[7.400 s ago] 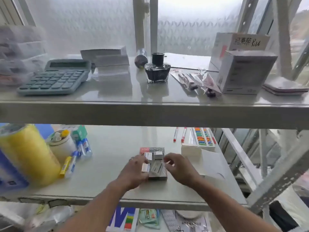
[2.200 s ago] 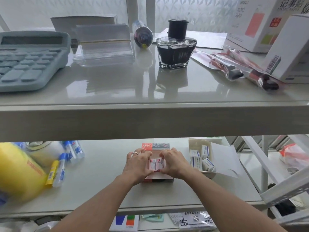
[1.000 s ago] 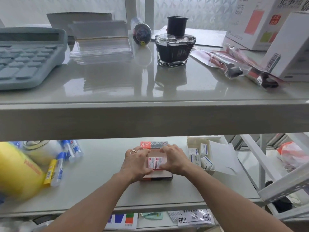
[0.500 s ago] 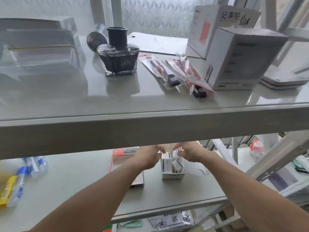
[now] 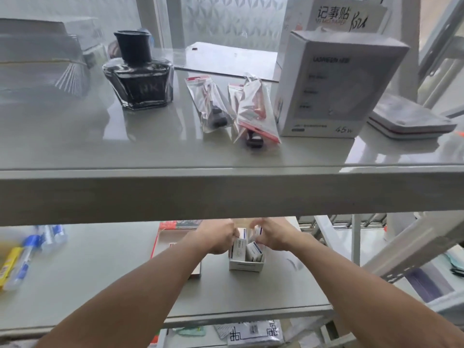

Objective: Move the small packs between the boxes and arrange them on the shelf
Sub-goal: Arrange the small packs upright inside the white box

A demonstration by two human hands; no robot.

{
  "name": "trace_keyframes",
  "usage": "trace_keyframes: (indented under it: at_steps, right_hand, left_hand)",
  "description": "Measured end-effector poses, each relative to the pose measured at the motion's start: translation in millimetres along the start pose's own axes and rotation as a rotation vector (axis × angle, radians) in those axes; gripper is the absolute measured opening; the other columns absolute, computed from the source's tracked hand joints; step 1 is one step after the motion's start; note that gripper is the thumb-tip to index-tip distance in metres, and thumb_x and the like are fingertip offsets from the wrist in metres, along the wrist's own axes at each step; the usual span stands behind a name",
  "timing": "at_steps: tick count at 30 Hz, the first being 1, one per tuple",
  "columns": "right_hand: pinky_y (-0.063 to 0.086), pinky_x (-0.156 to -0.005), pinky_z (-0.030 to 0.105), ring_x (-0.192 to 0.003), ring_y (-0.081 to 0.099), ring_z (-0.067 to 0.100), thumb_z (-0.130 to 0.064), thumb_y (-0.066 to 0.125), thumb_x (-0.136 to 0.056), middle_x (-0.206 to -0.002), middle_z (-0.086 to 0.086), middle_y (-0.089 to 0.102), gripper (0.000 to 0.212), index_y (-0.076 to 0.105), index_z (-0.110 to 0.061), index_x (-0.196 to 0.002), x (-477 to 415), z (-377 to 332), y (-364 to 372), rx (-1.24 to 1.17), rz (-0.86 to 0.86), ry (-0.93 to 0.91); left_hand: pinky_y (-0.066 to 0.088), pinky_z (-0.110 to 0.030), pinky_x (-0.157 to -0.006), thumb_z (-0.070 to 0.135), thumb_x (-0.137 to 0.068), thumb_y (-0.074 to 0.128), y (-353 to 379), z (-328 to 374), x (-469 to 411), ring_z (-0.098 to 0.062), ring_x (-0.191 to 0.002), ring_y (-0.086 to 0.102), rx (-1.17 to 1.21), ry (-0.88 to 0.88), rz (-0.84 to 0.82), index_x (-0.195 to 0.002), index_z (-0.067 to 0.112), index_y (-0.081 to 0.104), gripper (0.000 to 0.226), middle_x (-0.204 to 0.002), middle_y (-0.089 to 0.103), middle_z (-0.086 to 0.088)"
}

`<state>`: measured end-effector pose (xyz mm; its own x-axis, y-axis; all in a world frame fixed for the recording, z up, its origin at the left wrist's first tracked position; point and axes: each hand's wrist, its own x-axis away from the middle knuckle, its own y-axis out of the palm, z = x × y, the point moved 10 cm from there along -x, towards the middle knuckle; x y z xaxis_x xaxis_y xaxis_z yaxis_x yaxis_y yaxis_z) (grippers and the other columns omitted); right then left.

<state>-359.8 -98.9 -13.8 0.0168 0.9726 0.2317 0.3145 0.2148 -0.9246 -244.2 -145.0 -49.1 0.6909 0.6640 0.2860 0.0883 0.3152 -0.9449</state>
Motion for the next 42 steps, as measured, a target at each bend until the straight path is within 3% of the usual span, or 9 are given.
trace_keyframes:
  at_steps: [6,9,11,16,20,24,29,34,42]
  right_hand:
    - [0.048,-0.076,0.028,-0.09,0.06,0.02,-0.032,0.075,-0.069,-0.099,0.001,0.063,0.037,0.066,-0.02,-0.103,4.1,12.1,-10.9,-0.171,0.075,-0.007]
    - [0.053,-0.079,0.031,-0.09,0.061,0.021,-0.029,0.072,-0.064,-0.097,0.0,0.064,0.036,0.066,-0.02,-0.099,4.6,13.8,-10.1,-0.216,0.077,-0.01]
    - [0.049,-0.076,0.029,-0.088,0.059,0.019,-0.026,0.074,-0.067,-0.095,-0.003,0.062,0.032,0.068,-0.02,-0.098,5.1,13.1,-11.3,-0.201,0.114,-0.027]
    - [0.04,-0.065,0.025,-0.074,0.051,0.017,-0.035,0.077,-0.072,-0.072,-0.015,0.054,0.026,0.071,-0.024,-0.094,5.9,17.0,-10.6,-0.162,0.192,-0.013]
    - [0.049,-0.089,0.03,-0.096,0.064,0.018,-0.04,0.073,-0.073,-0.106,-0.009,0.071,0.019,0.072,-0.022,-0.079,1.7,16.1,-1.3,-0.05,0.089,-0.021]
    - [0.048,-0.083,0.03,-0.098,0.062,0.022,-0.035,0.069,-0.079,-0.107,-0.002,0.069,0.022,0.069,-0.027,-0.099,-3.2,15.7,0.0,-0.084,0.08,0.021]
    - [0.048,-0.082,0.031,-0.097,0.057,0.018,-0.031,0.076,-0.075,-0.11,-0.006,0.062,0.022,0.067,-0.029,-0.094,-19.9,-8.2,5.9,-0.124,0.04,-0.038]
    - [0.053,-0.084,0.03,-0.096,0.064,0.017,-0.032,0.074,-0.08,-0.111,-0.007,0.07,0.018,0.073,-0.03,-0.098,-31.3,-12.3,26.7,-0.108,-0.116,-0.029]
    - [0.049,-0.097,0.033,-0.115,0.059,0.017,-0.035,0.075,-0.08,-0.13,-0.007,0.061,0.023,0.072,-0.031,-0.102,-32.6,-15.5,29.8,-0.083,-0.194,-0.03]
  left_hand:
    - [0.047,-0.037,-0.069,0.023,-0.086,0.036,-5.2,6.1,6.5,-0.028,-0.092,0.063,-0.012,-0.022,0.091,-0.068,0.019,0.052,0.025,-0.096,0.069,0.005]
    - [0.039,-0.043,-0.085,0.024,-0.088,0.036,-1.0,5.4,7.5,-0.027,-0.109,0.057,0.024,-0.03,0.076,-0.082,0.024,0.064,0.029,-0.112,0.069,0.007]
    - [0.035,-0.046,-0.095,0.025,-0.086,0.036,3.7,3.3,6.3,-0.024,-0.12,0.05,0.056,-0.034,0.05,-0.096,0.028,0.069,0.035,-0.119,0.067,0.009]
    - [0.031,-0.041,-0.1,0.016,-0.088,0.041,-2.6,5.7,10.2,-0.021,-0.129,0.045,0.113,-0.052,0.055,-0.101,0.029,0.071,0.035,-0.116,0.069,0.003]
    - [0.031,-0.037,-0.101,0.018,-0.091,0.045,-8.2,8.3,13.6,-0.02,-0.121,0.051,0.146,-0.052,0.054,-0.1,0.031,0.071,0.03,-0.111,0.065,0.0]
    - [0.043,-0.041,-0.098,0.02,-0.083,0.043,0.9,1.5,10.9,-0.02,-0.115,0.056,0.177,-0.07,-0.022,-0.091,0.035,0.071,0.033,-0.108,0.068,0.009]
    - [0.05,-0.04,-0.096,0.016,-0.08,0.043,-1.8,3.0,11.9,-0.021,-0.114,0.059,0.191,-0.054,-0.059,-0.099,0.035,0.075,0.042,-0.124,0.068,0.012]
    - [0.043,-0.038,-0.102,0.015,-0.09,0.045,-2.0,6.8,16.5,-0.021,-0.124,0.054,0.194,-0.013,-0.041,-0.11,0.035,0.074,0.041,-0.139,0.056,0.012]
    - [0.032,-0.043,-0.108,0.015,-0.093,0.042,-4.9,8.5,23.7,-0.024,-0.128,0.046,0.245,-0.009,-0.028,-0.115,0.037,0.071,0.042,-0.131,0.055,0.005]
